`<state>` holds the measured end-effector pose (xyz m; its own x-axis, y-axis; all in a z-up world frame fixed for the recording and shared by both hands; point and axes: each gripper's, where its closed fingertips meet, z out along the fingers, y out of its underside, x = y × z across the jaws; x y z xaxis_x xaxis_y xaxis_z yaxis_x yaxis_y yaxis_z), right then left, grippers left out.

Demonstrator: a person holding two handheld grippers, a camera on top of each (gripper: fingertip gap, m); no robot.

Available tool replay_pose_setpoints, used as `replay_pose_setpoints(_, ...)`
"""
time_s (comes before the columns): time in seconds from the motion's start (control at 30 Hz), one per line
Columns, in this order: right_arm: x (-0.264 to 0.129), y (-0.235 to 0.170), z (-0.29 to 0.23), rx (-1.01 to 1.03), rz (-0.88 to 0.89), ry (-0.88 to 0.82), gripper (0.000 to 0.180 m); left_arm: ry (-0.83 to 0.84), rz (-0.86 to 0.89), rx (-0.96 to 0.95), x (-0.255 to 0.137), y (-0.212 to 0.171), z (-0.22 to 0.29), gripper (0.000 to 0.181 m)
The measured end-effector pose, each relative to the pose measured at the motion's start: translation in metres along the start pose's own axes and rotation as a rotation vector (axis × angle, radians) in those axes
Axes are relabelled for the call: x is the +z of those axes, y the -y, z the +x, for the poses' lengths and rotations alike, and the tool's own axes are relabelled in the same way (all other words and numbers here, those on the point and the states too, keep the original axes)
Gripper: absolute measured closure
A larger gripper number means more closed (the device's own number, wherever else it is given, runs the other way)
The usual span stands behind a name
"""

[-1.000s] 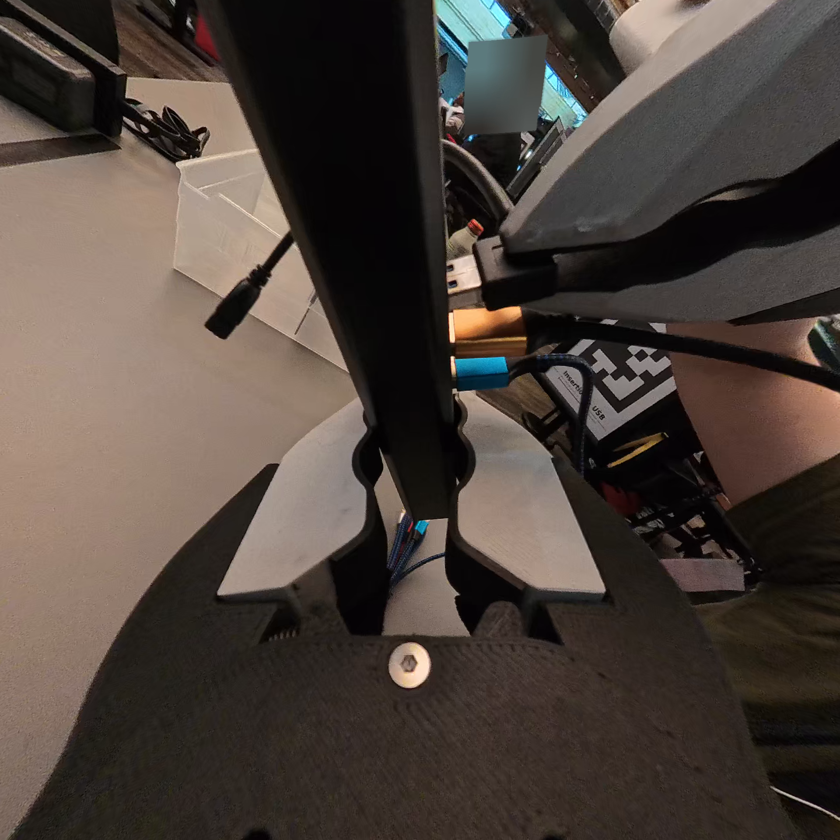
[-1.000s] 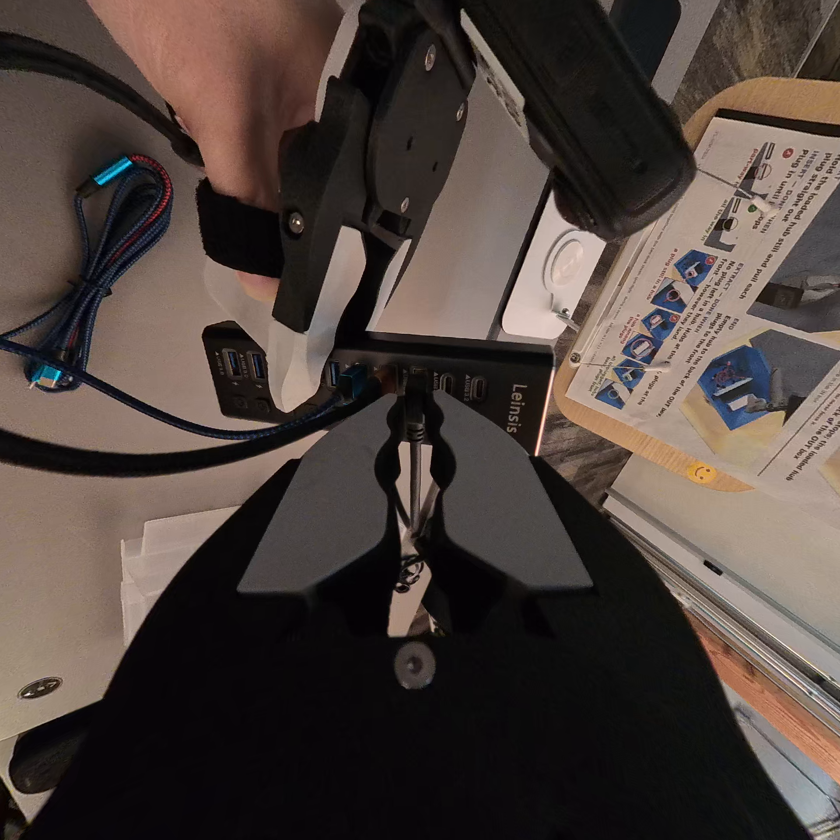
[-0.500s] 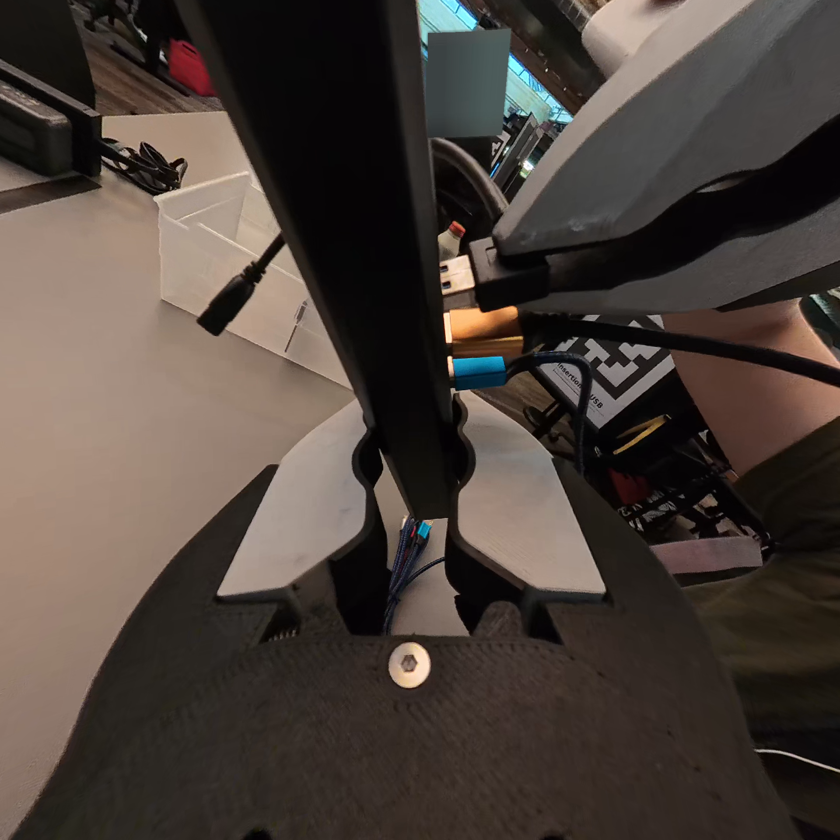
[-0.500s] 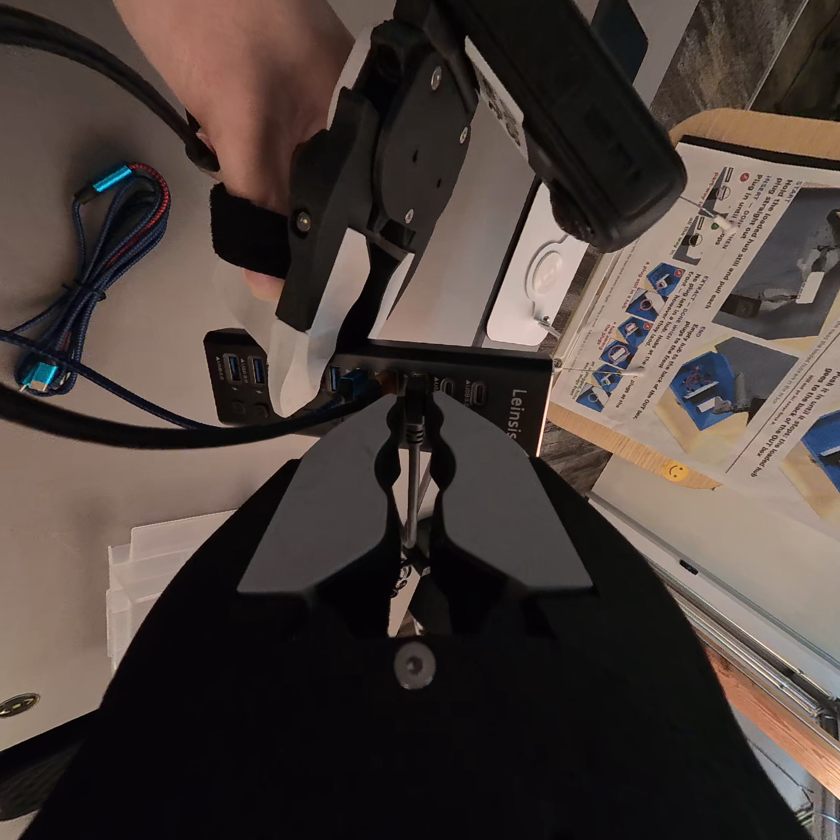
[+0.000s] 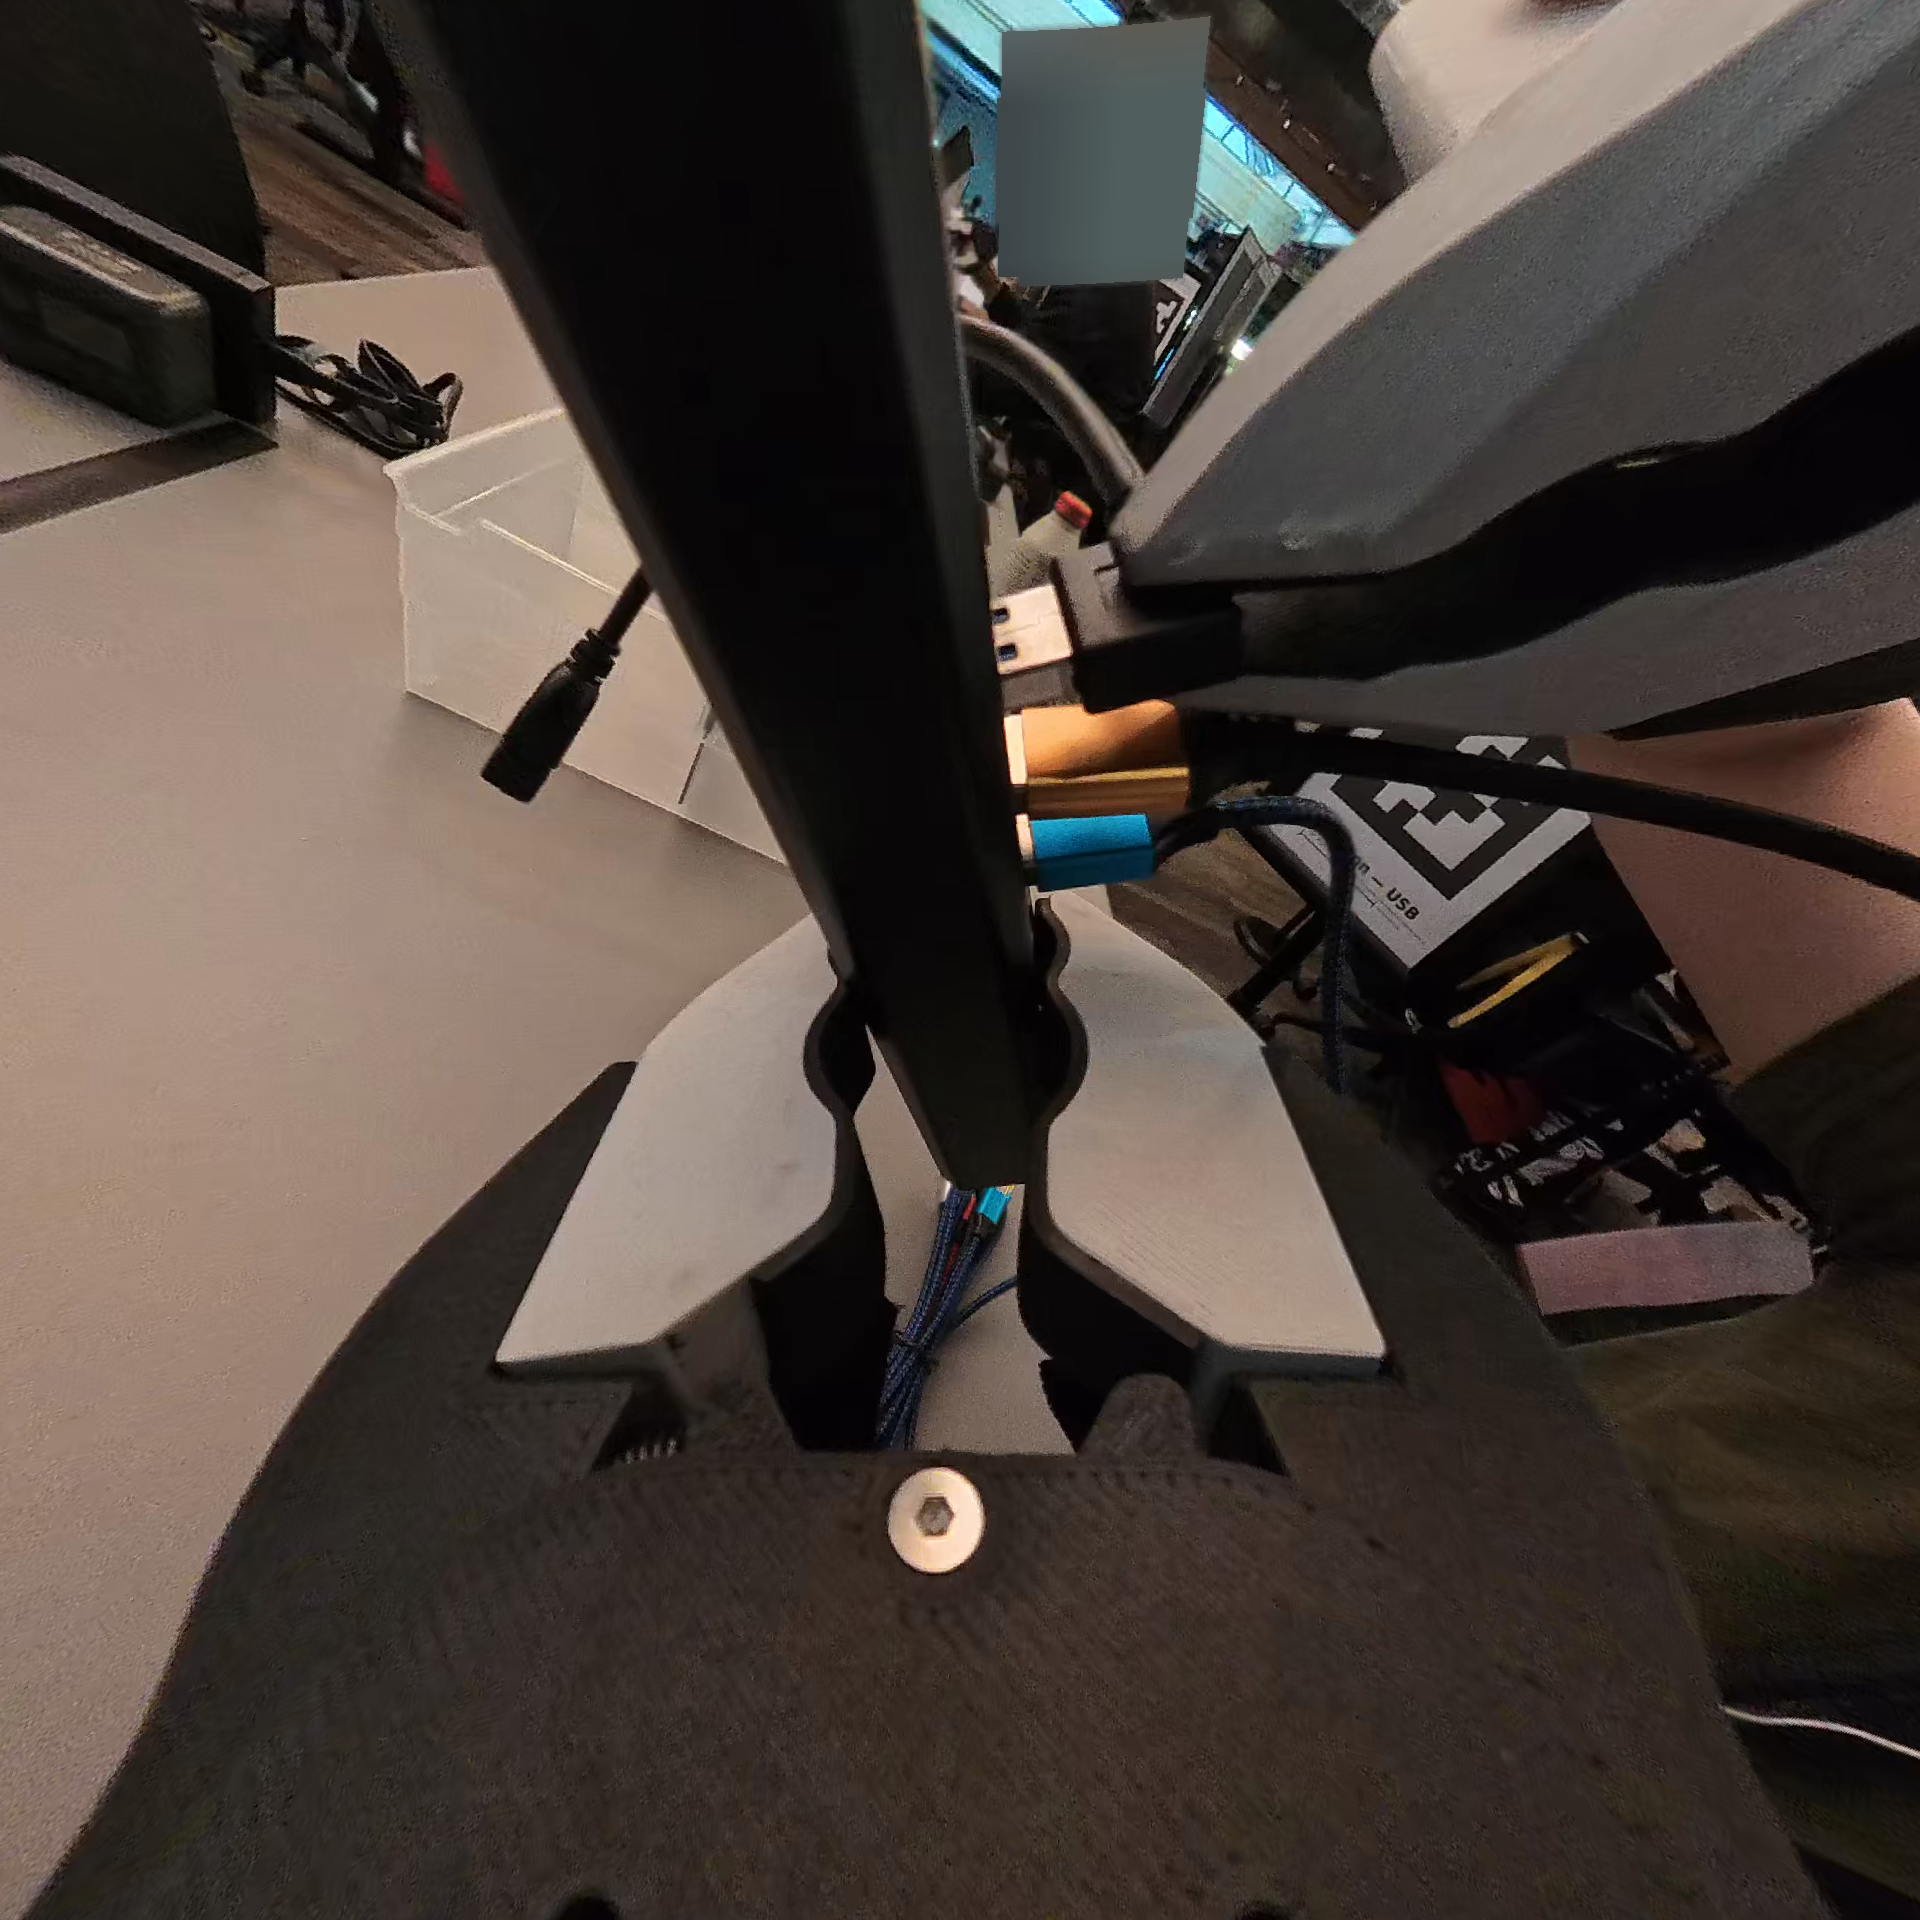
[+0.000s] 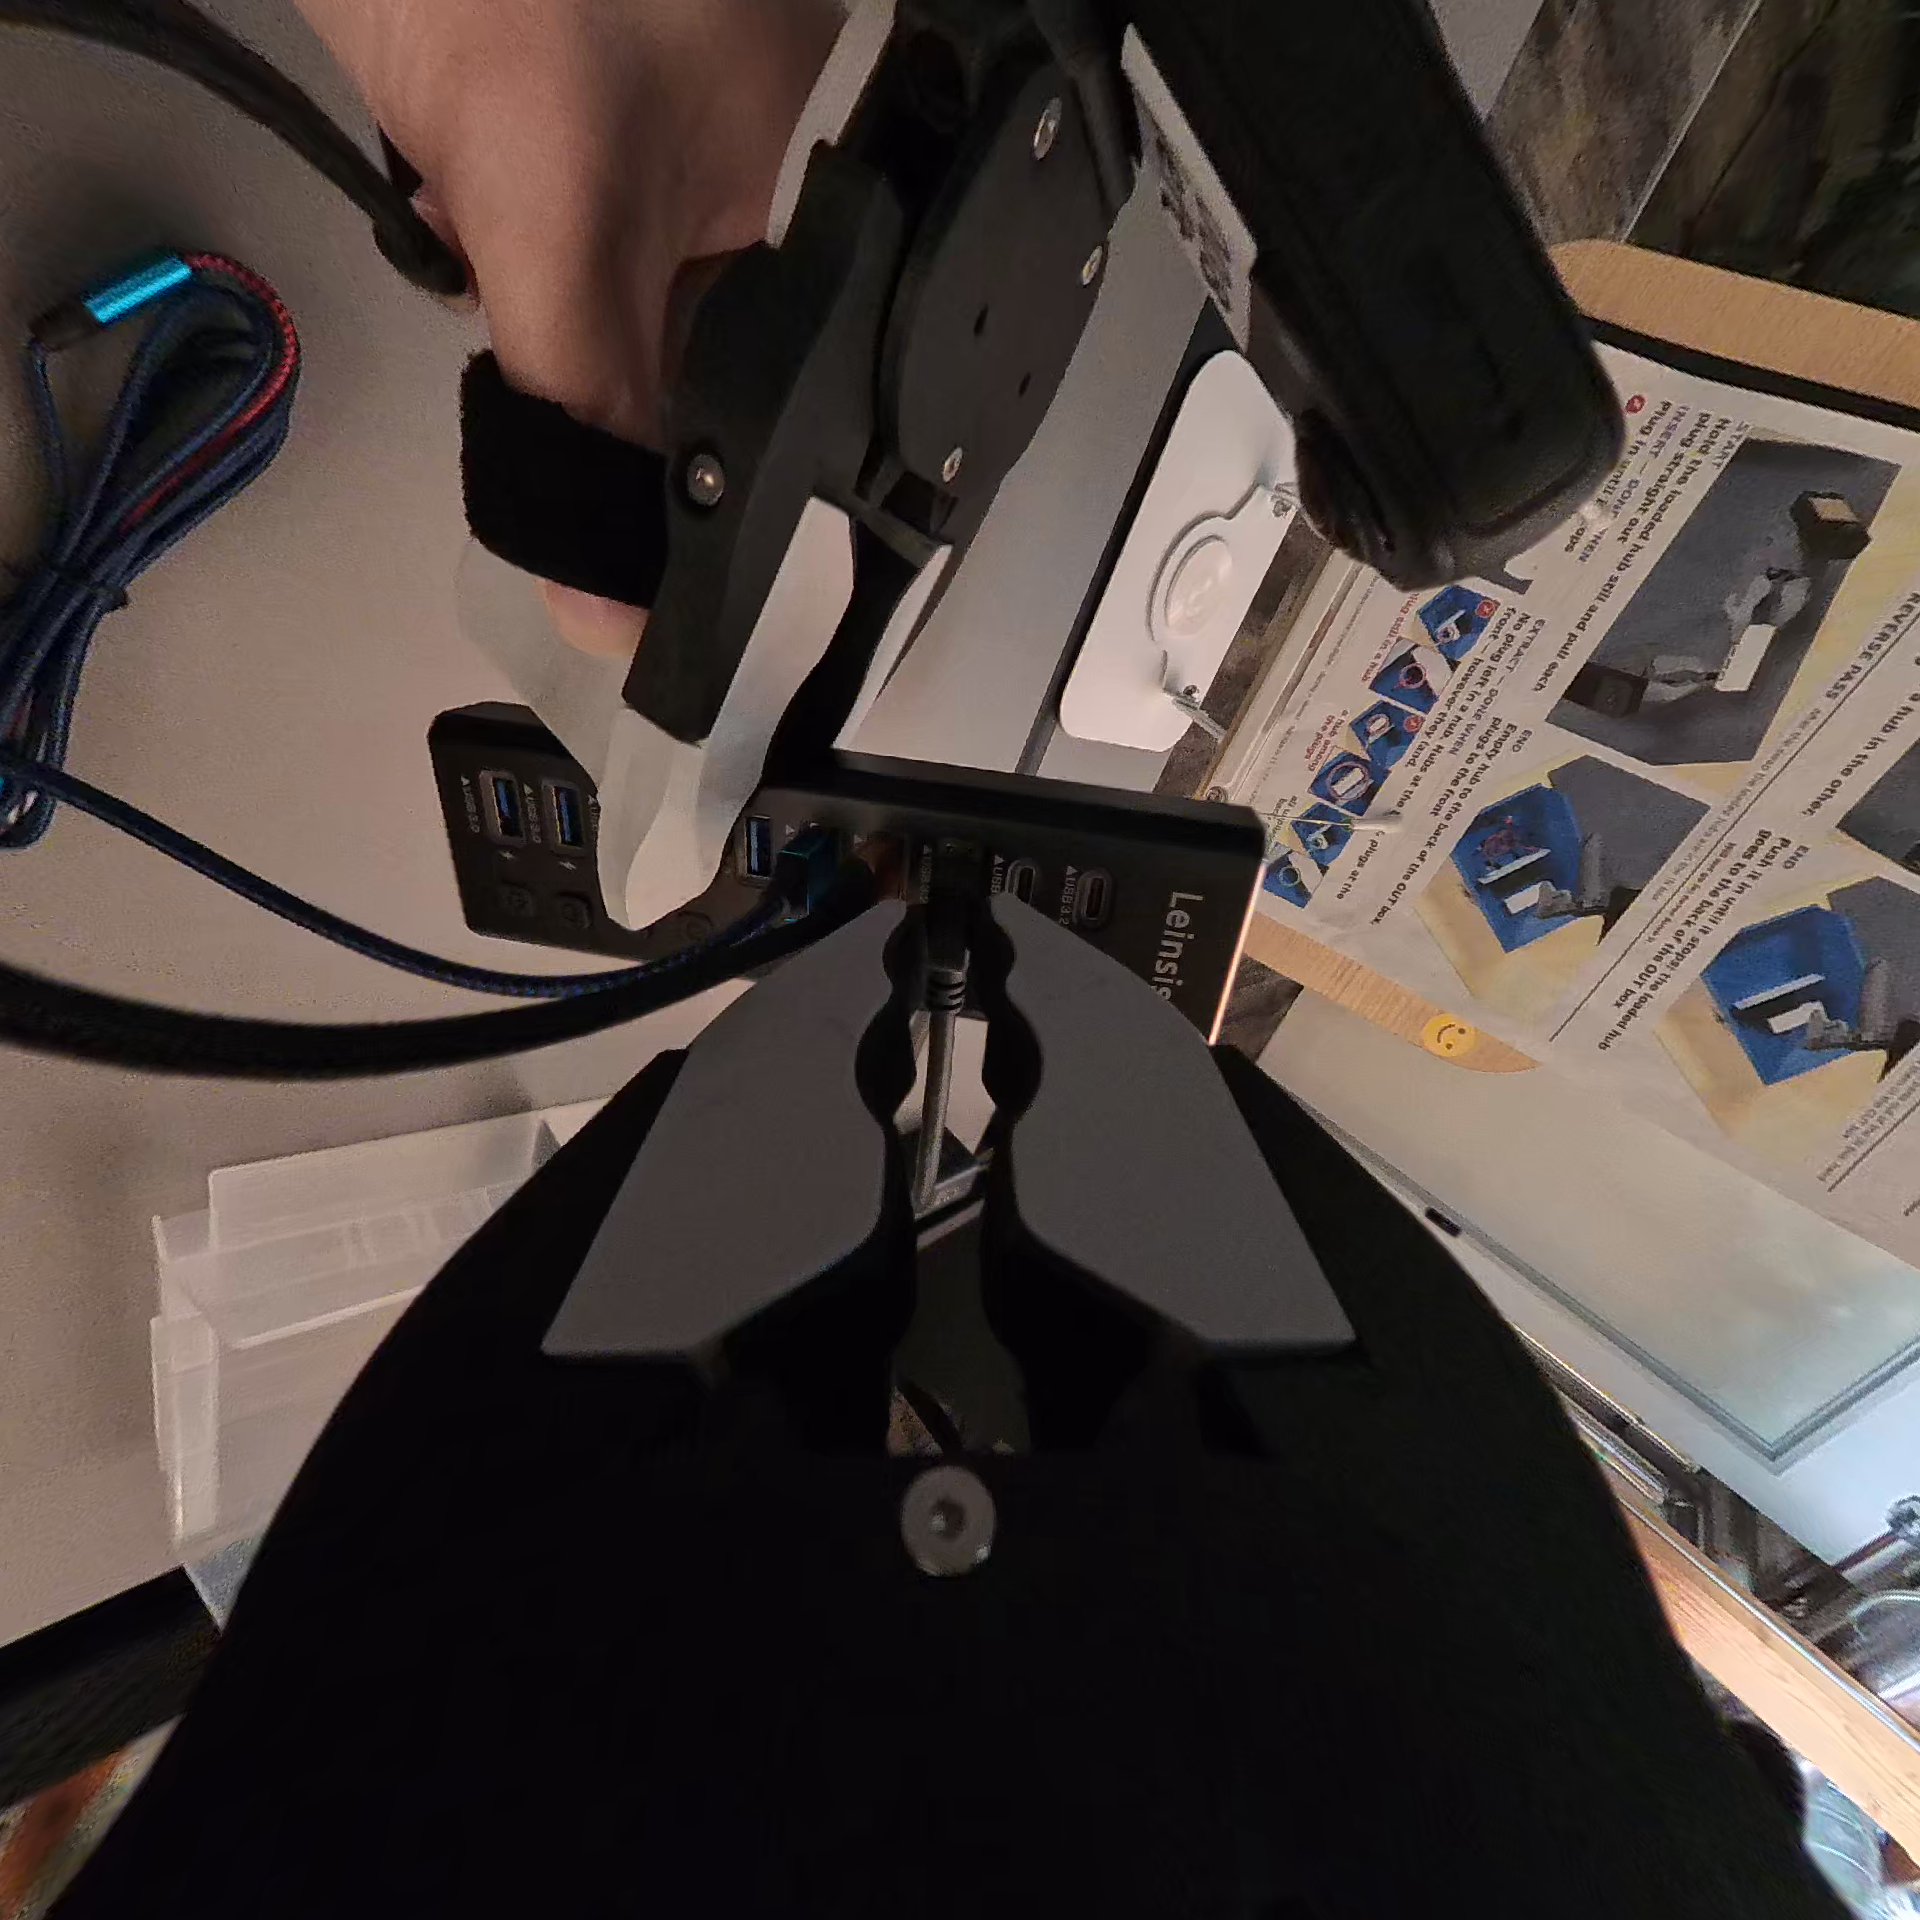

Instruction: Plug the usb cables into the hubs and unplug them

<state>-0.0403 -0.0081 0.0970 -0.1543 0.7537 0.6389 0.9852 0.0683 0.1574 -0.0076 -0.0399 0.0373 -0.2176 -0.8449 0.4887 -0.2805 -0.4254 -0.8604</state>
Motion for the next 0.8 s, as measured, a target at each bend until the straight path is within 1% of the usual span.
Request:
replay_pose_setpoints(0.2,0.000,0.000,-0.001,0.000,-0.037,0.023,0.171,0.010,-0.017,-0.015,-0.002,-0.001,-0.001,0.154)
replay_pose_setpoints(0.33,-0.006,0.008,0.007,0.054,0.111,0.012,0.171,-0.075,0.043,-0.085,-0.005,0.008,0.007,0.155)
replay_pose_setpoints(0.43,-0.009,0.008,0.007,0.095,0.176,0.032,0.171,-0.074,0.039,-0.087,-0.007,0.008,0.009,0.155)
replay_pose_setpoints(0.63,-0.012,0.009,0.006,0.086,0.213,0.000,0.170,-0.079,0.036,-0.098,-0.006,0.007,0.009,0.154)
replay_pose_setpoints(0.8,-0.013,0.011,0.005,0.059,0.224,-0.023,0.171,-0.041,0.018,-0.064,-0.006,0.006,0.009,0.154)
